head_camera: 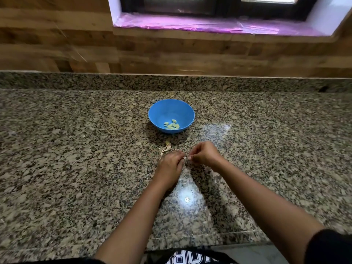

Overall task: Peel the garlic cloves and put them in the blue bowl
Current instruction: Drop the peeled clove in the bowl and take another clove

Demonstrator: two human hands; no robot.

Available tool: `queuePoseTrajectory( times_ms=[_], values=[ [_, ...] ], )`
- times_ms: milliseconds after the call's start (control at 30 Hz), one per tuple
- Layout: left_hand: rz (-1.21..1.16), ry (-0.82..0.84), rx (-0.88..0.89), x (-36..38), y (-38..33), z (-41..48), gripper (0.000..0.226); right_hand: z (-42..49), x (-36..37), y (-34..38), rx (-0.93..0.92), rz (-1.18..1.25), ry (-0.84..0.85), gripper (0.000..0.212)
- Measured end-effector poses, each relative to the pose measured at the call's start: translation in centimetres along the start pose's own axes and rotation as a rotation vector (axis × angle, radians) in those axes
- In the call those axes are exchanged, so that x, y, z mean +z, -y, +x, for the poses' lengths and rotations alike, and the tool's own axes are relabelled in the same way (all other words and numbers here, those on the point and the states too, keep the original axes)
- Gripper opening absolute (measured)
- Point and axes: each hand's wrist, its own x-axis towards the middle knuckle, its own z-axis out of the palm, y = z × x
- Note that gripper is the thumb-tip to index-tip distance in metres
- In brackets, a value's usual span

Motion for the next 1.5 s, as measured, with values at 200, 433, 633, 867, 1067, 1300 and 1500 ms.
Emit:
queuePoseTrajectory(
  times_ms=[200, 433, 633, 867, 1067, 1300, 1500],
  values=[
    [0.248, 0.039, 0.043, 1.3, 0.8, -0.9, 0.044, 0.8, 0.8, 0.9, -0.19, -0.645, 0.026, 0.013],
    [0.199, -0.001, 0.062, 1.3, 0.7, -1.1, 0.042, -0.2, 1.7, -0.2, -0.346, -0.817, -0.036, 0.01],
    [-0.165, -0.09, -0.103, 0.8, 0.2, -0.8, 0.022, -0.4, 1.6, -1.9, -0.133, -0.186, -0.136, 0.011],
    [-0.702, -0.067, -0.301, -0.9, -1.9, 0.4, 0.015, -3.0, -0.5, -0.6, 0.155, 0.838, 0.037, 0.012],
    [-0.735, 0.036, -0.194, -1.6, -3.0, 1.1, 0.011, -3.4, -0.7, -0.4, 0.145, 1.027, 0.033, 0.008],
    [-0.743, -0.006, -0.206, -1.8, -3.3, 1.3, 0.013, -3.7, -1.1, -0.1, 0.121, 0.985, 0.18, 0.01],
    [-0.468, 0.1, -0.098, -2.7, -3.4, 1.4, 0.016, -3.9, -2.1, 0.2, 0.006, 0.647, 0.258, 0.015]
  ],
)
